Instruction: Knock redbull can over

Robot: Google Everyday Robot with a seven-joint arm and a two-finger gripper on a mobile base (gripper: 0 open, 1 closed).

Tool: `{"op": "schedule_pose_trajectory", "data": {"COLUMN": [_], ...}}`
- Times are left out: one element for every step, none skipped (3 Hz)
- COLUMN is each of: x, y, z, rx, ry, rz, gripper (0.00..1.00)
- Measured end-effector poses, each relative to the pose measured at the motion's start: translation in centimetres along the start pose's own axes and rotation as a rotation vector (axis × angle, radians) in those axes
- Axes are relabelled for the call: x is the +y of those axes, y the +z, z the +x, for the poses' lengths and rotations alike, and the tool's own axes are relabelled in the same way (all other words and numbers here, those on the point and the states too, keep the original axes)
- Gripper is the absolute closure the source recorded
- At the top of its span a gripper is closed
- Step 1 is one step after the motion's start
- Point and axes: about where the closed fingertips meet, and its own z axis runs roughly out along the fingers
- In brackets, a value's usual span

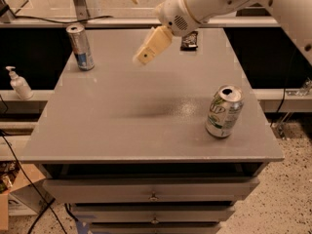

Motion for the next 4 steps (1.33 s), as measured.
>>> {"op": "schedule_pose_trajectory", "data": {"x": [-0.9, -1.0, -1.1, -1.0], "y": [3.5, 7.0, 10.0, 12.6], "z": [-2.4, -4.9, -6.9, -8.4], "rx": [-0.038, -0.074, -0.092, -0.105], "ry": [-0.014, -0.034, -0.061, -0.080], "rz": [-0.014, -0.055, -0.097, -0.144], "gripper": [0.00, 0.00, 0.00, 0.00]}}
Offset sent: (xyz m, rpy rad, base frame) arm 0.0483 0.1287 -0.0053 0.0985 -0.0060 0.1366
